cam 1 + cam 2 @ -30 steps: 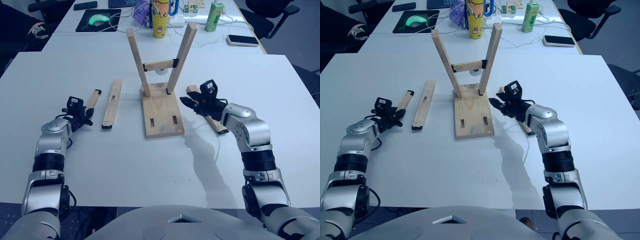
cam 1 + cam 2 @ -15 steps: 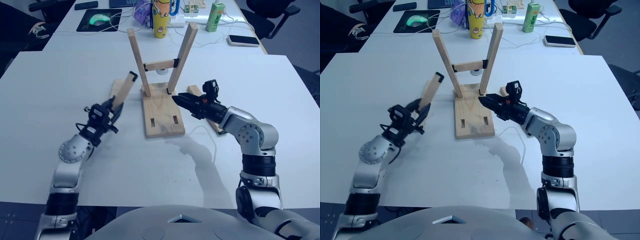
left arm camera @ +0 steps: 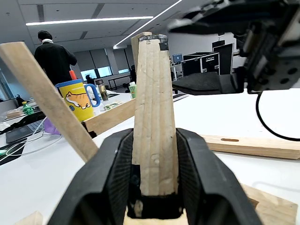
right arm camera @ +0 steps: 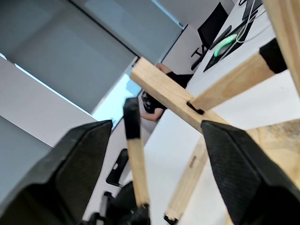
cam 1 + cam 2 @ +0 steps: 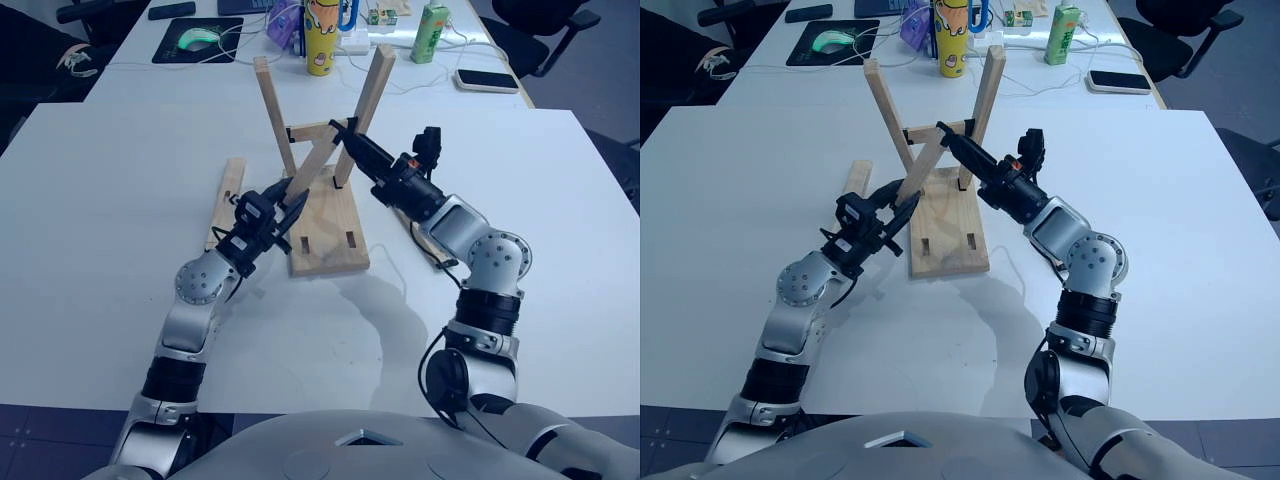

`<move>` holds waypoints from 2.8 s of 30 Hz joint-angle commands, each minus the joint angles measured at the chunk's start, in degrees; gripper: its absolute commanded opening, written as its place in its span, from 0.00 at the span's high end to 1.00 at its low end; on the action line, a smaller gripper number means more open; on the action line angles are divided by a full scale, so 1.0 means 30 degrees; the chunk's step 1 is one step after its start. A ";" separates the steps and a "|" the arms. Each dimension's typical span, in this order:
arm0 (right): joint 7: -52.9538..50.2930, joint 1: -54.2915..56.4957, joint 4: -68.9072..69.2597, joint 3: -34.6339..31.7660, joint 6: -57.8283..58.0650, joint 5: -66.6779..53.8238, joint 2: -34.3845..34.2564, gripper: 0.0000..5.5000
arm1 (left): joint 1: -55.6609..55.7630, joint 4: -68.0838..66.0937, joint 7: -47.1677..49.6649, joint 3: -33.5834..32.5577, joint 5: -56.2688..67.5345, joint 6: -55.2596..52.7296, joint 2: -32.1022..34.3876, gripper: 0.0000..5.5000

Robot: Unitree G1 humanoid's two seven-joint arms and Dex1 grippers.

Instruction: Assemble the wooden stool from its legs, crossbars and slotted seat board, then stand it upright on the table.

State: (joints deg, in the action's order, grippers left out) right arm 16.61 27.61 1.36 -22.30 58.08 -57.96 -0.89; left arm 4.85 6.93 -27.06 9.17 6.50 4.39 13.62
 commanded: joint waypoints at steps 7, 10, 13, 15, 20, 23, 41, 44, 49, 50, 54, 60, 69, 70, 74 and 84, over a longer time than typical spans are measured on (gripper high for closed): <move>-0.1754 0.0565 -0.0191 0.0259 -0.0273 -0.1524 -0.0315 0.45 | 0.0144 0.0059 0.0301 0.0886 -0.0732 -0.0311 -0.0526 0.76; -0.1654 0.0462 -0.0117 0.0741 -0.0268 -0.1284 -0.0086 0.53 | 0.0020 0.0327 0.0400 0.0835 -0.0797 -0.0479 -0.0467 0.76; -0.1703 0.0356 -0.0134 0.1013 -0.0393 -0.1128 -0.0020 0.62 | -0.0137 0.0580 0.0623 0.0801 -0.0996 -0.0607 -0.0467 0.76; -0.1639 0.0290 -0.0111 0.1463 -0.0572 -0.0681 0.0175 0.68 | -0.0286 0.0686 0.0776 0.0905 -0.1151 -0.0673 -0.0503 0.76; -0.1731 0.0318 -0.0337 0.1700 -0.1241 -0.0236 0.0279 0.83 | -0.0269 0.0569 0.0798 0.0992 -0.1163 -0.0808 -0.0510 0.76; -0.1722 0.0357 -0.0387 0.1739 -0.1463 -0.0175 0.0313 0.92 | -0.0292 0.0414 0.0800 0.0942 -0.1190 -0.0736 -0.0474 0.76; 0.1115 -0.0520 -0.2013 0.1305 -0.5091 0.4434 0.5895 0.93 | -0.0509 -0.0047 0.0302 -0.0177 0.0709 -0.0947 -0.0635 0.36; 0.2037 -0.0253 -0.3462 0.0856 -0.7558 0.5959 0.7150 0.93 | -0.0565 -0.0284 0.0433 -0.0139 0.0346 -0.0808 -0.0546 0.36; 0.3538 -0.0351 -0.7161 0.0683 -1.1283 0.7215 0.6703 0.93 | -0.0395 -0.0399 0.0483 -0.0009 0.0230 -0.0876 -0.0684 0.36; 0.3685 -0.0467 -0.7416 0.0777 -1.1667 0.7350 0.6566 0.93 | -0.0371 -0.0407 0.0449 -0.0003 0.0262 -0.0900 -0.0680 0.36; 0.4073 -0.0554 -0.8243 0.0755 -1.2863 0.7853 0.6316 0.93 | -0.0400 -0.0340 0.0274 0.0037 0.0323 -0.0992 -0.0555 0.36; 0.4127 -0.0595 -0.8330 0.0807 -1.3410 0.8388 0.6542 0.93 | -0.0650 0.0056 0.0224 0.0061 0.0259 -0.1210 -0.0457 0.36; 0.4220 -0.0961 -0.8594 0.1286 -1.3401 0.9469 0.6758 0.93 | -0.0773 0.0233 0.0406 0.0097 0.0103 -0.1396 -0.0421 0.36; 0.4223 -0.1014 -0.8622 0.1355 -1.3484 0.9662 0.6785 0.93 | -0.0769 0.0232 0.0419 0.0099 0.0084 -0.1402 -0.0411 0.36; 0.4041 -0.1565 -0.8055 0.1990 -1.3993 1.0499 0.6446 0.93 | -0.0805 0.0330 0.0504 0.0048 -0.0015 -0.1422 -0.0394 0.36; 0.1718 -0.6420 -0.5234 0.4217 -1.7245 1.3292 0.4153 0.93 | -0.0613 0.0346 0.0267 0.0181 -0.0099 -0.1461 -0.0233 0.36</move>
State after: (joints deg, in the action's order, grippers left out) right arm 23.56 13.56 -11.67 -11.74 3.89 -21.47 12.26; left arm 2.55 7.57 -25.69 9.51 6.60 0.55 12.26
